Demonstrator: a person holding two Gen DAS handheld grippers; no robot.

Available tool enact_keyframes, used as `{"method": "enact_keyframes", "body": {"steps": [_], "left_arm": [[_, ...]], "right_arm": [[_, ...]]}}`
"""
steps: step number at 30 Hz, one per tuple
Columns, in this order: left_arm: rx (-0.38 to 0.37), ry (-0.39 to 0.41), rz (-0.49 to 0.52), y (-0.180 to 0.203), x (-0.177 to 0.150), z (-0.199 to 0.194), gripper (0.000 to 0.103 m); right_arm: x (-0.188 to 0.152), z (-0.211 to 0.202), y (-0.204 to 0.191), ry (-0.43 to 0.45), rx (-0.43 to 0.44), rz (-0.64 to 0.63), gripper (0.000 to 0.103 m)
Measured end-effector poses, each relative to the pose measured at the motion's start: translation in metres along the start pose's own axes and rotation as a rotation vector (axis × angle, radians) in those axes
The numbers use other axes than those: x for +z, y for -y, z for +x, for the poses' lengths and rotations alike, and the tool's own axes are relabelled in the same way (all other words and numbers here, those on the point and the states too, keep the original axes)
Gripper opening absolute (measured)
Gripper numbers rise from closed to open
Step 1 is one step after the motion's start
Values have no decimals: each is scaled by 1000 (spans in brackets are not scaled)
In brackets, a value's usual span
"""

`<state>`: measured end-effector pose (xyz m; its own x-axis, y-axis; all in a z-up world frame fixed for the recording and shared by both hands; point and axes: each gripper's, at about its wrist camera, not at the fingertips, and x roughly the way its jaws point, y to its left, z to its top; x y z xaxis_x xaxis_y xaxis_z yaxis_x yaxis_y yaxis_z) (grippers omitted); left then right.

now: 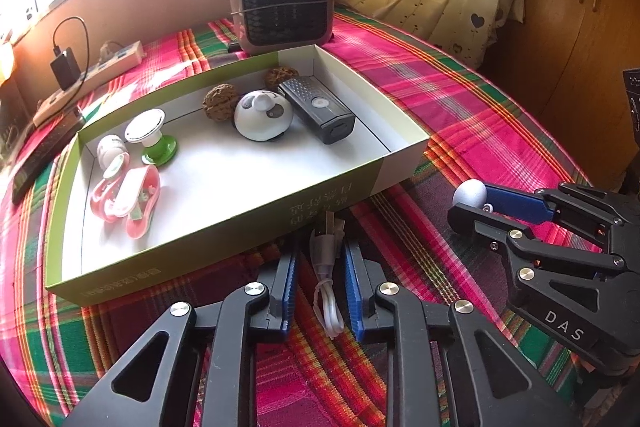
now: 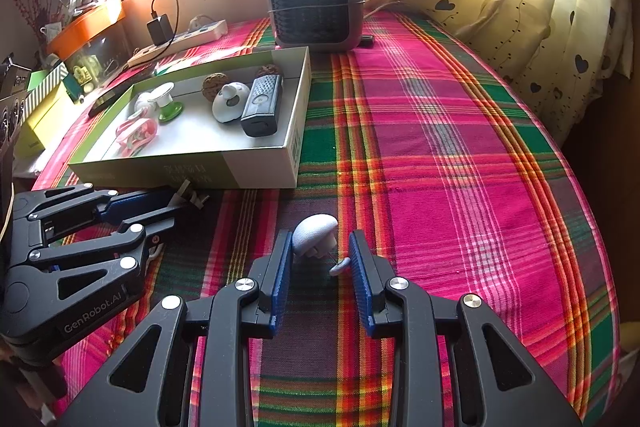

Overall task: Organize objects
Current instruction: 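Lift and carry the cable over the box with the left tool while the right tool carries the figurine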

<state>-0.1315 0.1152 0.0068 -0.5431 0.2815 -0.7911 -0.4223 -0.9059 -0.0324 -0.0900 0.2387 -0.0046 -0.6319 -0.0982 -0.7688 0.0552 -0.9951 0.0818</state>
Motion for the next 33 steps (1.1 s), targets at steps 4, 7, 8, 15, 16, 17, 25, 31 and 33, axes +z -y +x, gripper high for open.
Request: {"method": "enact_keyframes", "body": {"steps": [4,7,8,15,16,17,25,31,33], "left_arm": [[4,1,0,0,0,0,16],[5,2,-3,-2,0,0,15],[6,3,-2,-1,0,0,15],[7,4,-4,-2,-1,0,14],[7,5,-4,-2,-1,0,14],[7,5,-4,-2,-1,0,14],[0,6,-23,-3,-2,-2,13],[-4,7,-31,-3,-4,-4,14],[-2,9,-35,-3,-6,-6,13]], "right_arm": [[0,0,0,0,0,0,30],[0,0,0,0,0,0,30],[0,0,0,0,0,0,30],[0,0,0,0,1,0,30],[0,0,0,0,1,1,30],[0,0,0,0,1,1,30],[0,0,-1,1,1,-4,30],[-1,-2,-2,8,4,-12,30],[-2,-3,-3,12,5,-15,30]]}}
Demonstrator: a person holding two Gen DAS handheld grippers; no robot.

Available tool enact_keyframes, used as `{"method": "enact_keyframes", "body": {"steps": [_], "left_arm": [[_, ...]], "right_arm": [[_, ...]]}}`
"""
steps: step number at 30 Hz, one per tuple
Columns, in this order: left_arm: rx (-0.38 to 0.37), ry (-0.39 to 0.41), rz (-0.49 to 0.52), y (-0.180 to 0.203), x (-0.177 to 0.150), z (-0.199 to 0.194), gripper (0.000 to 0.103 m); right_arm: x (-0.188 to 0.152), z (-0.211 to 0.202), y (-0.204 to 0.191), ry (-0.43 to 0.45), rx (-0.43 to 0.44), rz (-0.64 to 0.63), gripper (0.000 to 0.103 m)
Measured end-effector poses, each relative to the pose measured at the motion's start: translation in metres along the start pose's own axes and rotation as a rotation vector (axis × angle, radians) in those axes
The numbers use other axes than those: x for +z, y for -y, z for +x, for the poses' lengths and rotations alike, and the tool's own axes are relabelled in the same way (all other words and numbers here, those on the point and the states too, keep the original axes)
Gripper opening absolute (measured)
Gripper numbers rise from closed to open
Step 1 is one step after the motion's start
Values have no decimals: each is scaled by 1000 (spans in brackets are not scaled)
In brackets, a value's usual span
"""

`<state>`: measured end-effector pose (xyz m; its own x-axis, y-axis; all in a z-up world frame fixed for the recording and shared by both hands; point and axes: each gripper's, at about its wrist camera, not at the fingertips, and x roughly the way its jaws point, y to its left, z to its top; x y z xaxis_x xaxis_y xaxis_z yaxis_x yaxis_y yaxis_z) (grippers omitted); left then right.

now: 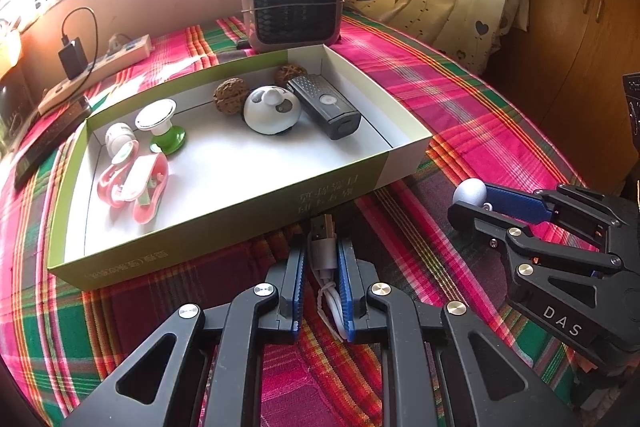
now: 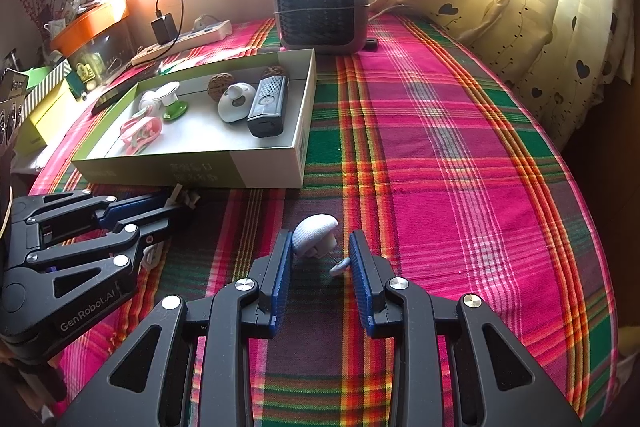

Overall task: Organize objects
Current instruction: 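Lift and carry the cable over the box with the left tool while the right tool carries the figurine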

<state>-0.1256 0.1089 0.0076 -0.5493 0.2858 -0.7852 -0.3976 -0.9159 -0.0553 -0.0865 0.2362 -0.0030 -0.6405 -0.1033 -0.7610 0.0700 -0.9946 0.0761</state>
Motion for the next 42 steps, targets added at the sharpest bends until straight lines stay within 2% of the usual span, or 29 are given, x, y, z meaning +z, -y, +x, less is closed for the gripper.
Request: {"method": "enact_keyframes", "body": {"steps": [21,42], "left_arm": [[14,106,-16,-11,-1,-41,13],[17,130,-82,-47,19,-54,13]], "right_arm": [[12,-21,-26,58,20,-58,30],[48,-22,-50,102,54,-119,30]]}}
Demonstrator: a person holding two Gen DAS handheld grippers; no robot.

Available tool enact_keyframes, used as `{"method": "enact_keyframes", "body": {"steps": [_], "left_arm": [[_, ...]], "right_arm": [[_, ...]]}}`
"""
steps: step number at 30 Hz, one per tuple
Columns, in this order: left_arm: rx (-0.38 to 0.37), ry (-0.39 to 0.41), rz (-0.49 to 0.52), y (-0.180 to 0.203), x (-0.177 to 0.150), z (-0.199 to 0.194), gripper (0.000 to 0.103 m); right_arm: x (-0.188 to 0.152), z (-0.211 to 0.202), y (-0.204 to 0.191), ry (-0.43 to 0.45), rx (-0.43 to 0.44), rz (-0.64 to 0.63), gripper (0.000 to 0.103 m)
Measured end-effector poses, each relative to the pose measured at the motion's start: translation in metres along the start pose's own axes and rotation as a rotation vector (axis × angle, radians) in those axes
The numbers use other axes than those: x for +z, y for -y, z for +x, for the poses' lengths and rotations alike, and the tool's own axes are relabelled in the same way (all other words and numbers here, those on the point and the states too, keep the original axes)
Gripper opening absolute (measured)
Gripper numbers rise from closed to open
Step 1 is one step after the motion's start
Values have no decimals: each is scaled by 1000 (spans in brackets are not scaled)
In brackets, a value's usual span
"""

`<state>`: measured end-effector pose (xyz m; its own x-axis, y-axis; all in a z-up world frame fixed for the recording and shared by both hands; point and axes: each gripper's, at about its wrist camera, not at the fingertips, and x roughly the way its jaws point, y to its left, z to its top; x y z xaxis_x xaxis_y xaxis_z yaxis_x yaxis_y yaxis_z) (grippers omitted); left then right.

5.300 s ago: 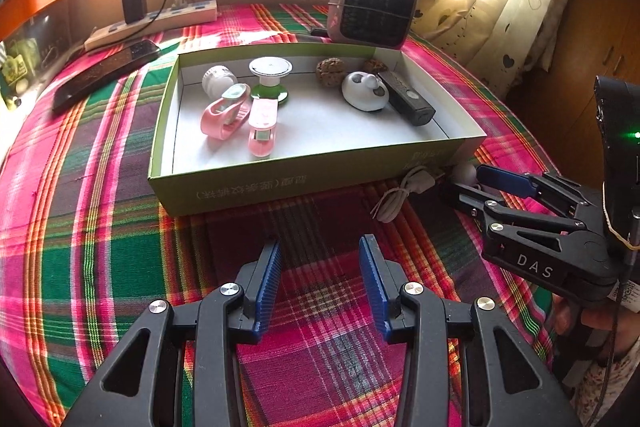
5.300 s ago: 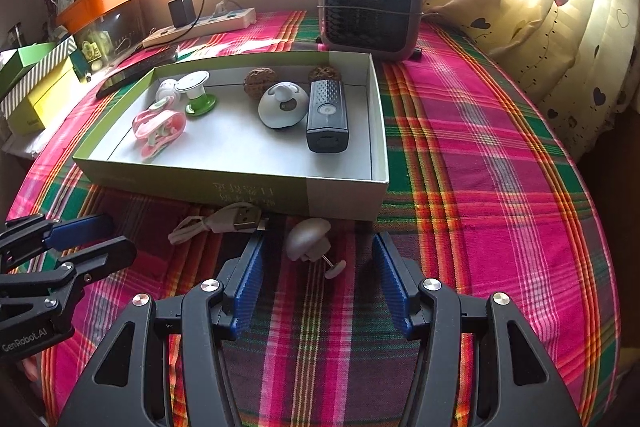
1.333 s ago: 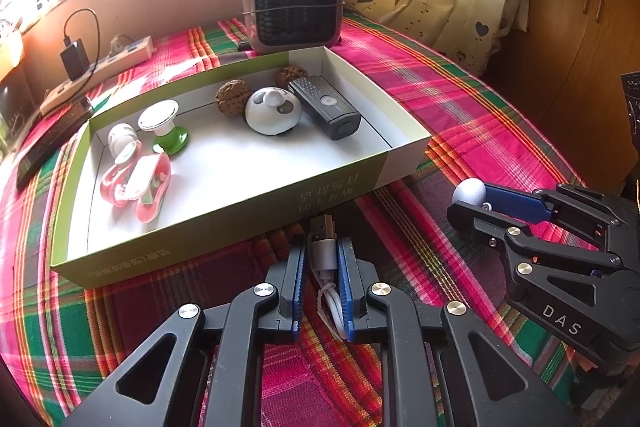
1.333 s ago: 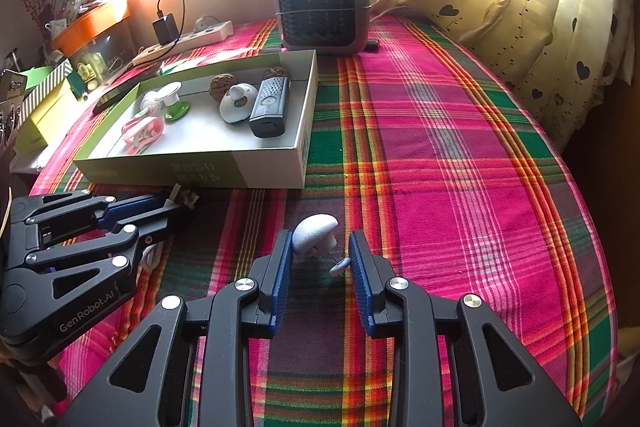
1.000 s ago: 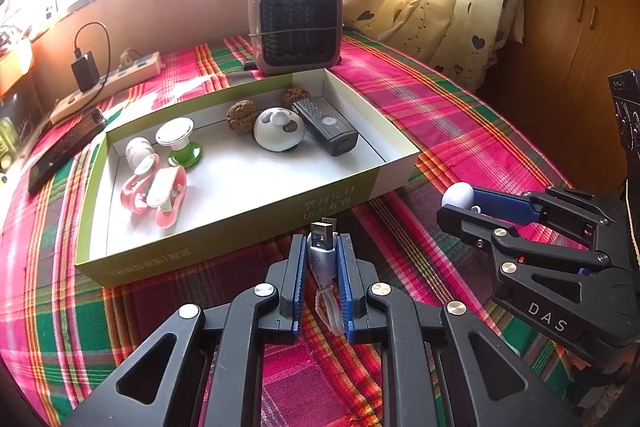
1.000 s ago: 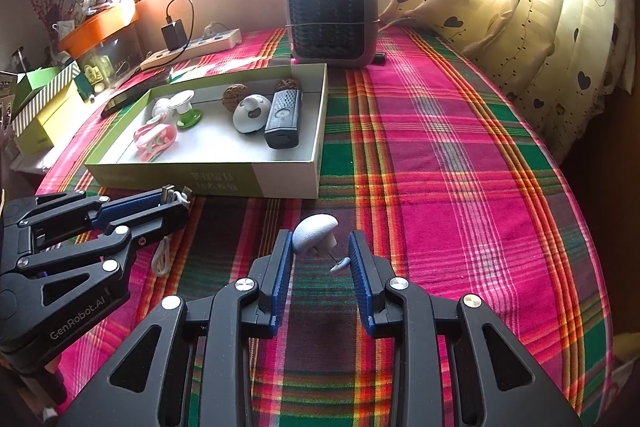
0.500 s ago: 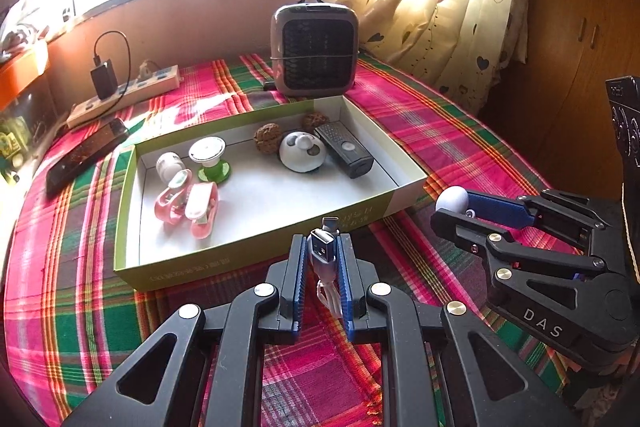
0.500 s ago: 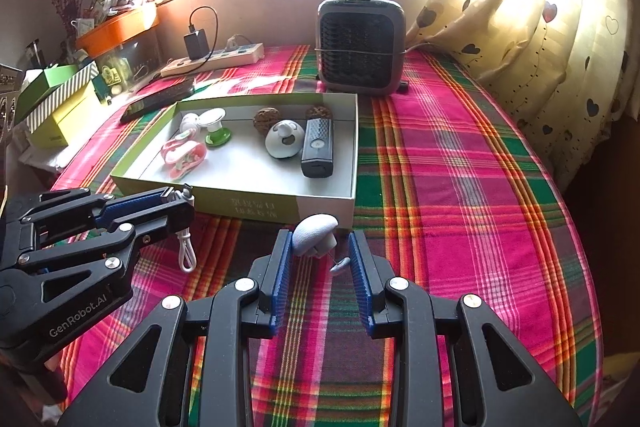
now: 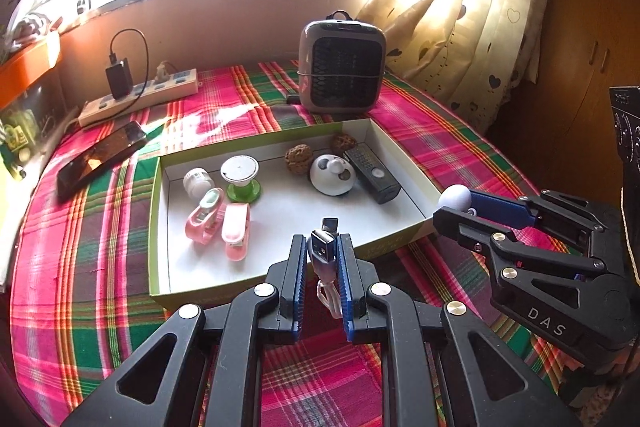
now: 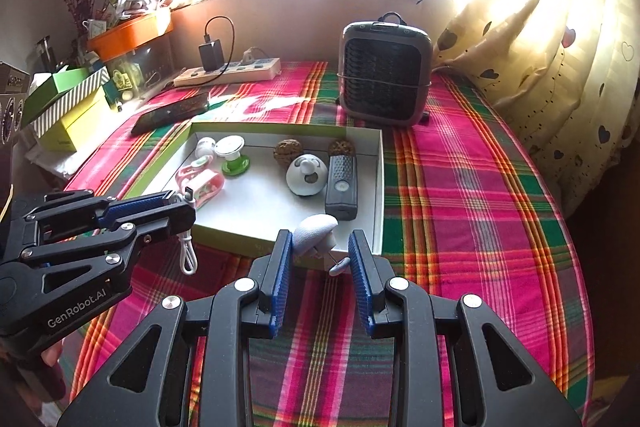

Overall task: Organize objects
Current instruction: 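Lift and carry the cable over the box with the left tool while the right tool carries the figurine, then lower the cable into the box with the left tool while the right tool lowers the figurine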

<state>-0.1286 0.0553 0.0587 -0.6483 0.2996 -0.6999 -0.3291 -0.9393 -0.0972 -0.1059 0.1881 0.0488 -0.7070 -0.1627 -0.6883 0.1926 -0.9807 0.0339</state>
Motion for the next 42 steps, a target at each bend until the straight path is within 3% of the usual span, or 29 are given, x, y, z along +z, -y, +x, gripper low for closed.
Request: {"method": "enact_keyframes", "body": {"steps": [23,42], "left_arm": [[30,-34,-51,-29,14,28,13],[22,-86,-69,-41,24,60,11]], "right_arm": [[42,43,-9,-16,48,-48,30],[50,75,-12,-71,65,-44,30]]}}
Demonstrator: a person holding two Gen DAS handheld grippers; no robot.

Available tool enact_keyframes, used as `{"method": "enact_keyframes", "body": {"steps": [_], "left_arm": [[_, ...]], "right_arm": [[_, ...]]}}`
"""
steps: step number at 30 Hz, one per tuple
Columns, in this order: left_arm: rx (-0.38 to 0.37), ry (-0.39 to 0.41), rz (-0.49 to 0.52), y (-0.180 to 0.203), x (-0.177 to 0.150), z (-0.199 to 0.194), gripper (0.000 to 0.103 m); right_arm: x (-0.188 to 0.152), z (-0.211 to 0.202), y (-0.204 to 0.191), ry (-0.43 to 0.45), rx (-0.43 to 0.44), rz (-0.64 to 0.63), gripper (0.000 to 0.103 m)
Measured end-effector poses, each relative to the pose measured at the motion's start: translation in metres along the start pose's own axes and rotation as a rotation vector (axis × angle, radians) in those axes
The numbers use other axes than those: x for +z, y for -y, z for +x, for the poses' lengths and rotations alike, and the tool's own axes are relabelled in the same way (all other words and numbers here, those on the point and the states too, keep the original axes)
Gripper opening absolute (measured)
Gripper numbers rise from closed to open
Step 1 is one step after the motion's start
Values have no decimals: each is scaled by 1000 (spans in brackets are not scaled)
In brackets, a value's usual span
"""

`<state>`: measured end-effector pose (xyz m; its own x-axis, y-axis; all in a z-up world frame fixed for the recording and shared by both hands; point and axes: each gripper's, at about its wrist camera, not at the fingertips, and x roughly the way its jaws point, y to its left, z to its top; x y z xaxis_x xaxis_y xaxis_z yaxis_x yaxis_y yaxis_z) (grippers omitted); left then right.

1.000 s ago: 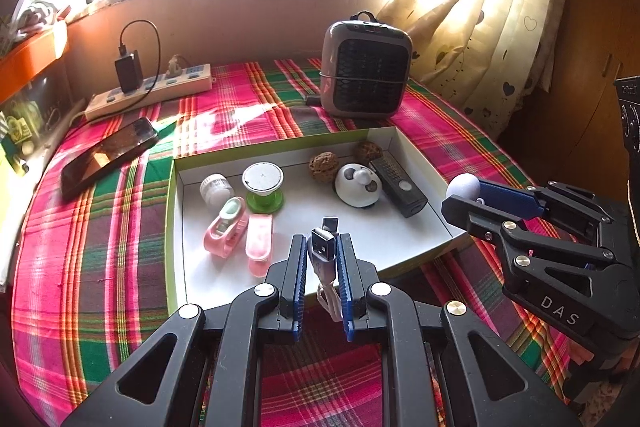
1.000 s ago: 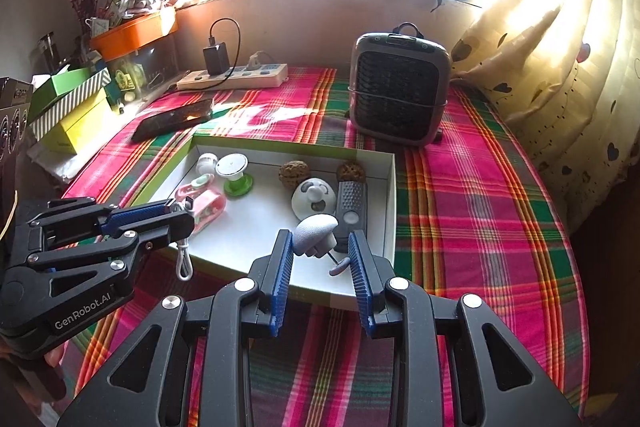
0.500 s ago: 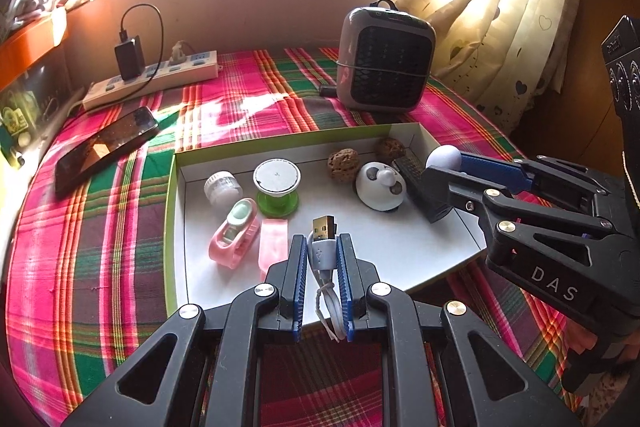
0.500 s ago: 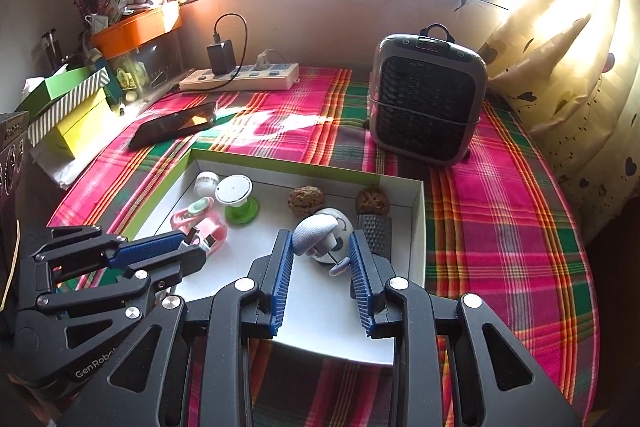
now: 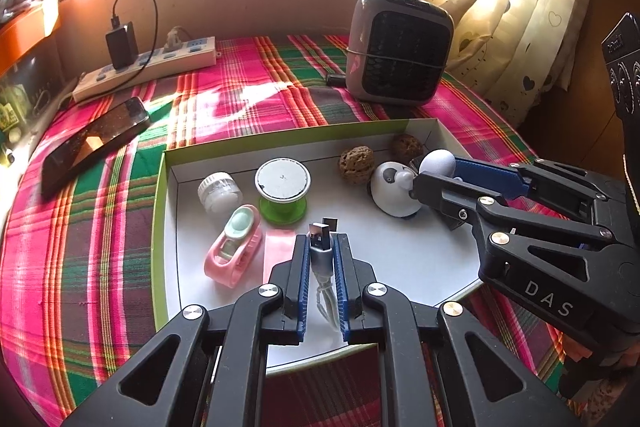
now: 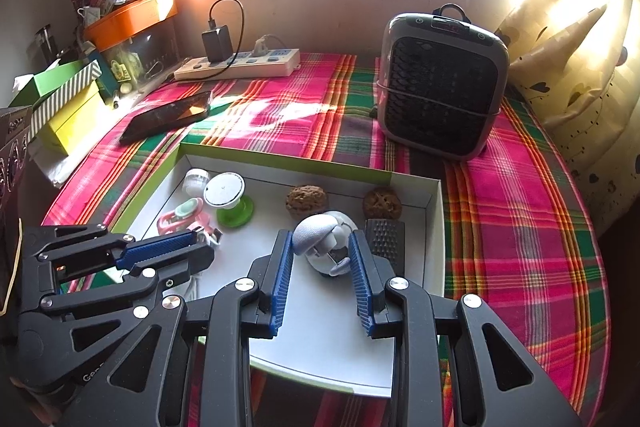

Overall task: Organize objects
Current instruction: 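Lower the cable into the box with the left tool while the right tool lowers the figurine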

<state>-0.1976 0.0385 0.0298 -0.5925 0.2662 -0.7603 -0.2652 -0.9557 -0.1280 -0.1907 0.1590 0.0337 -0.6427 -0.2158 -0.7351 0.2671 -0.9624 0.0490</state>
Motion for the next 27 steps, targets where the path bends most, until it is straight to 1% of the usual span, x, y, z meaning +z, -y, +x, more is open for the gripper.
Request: {"method": "enact_keyframes", "body": {"steps": [4,15,27], "left_arm": [[4,-2,9,0,3,3,11],[24,-17,-10,-10,5,12,11],[32,-14,0,-11,5,12,11]], "right_arm": [[2,2,0,-3,4,-1,30],[7,20,-6,-34,35,-16,30],[8,30,-18,-52,54,-79,30]]}}
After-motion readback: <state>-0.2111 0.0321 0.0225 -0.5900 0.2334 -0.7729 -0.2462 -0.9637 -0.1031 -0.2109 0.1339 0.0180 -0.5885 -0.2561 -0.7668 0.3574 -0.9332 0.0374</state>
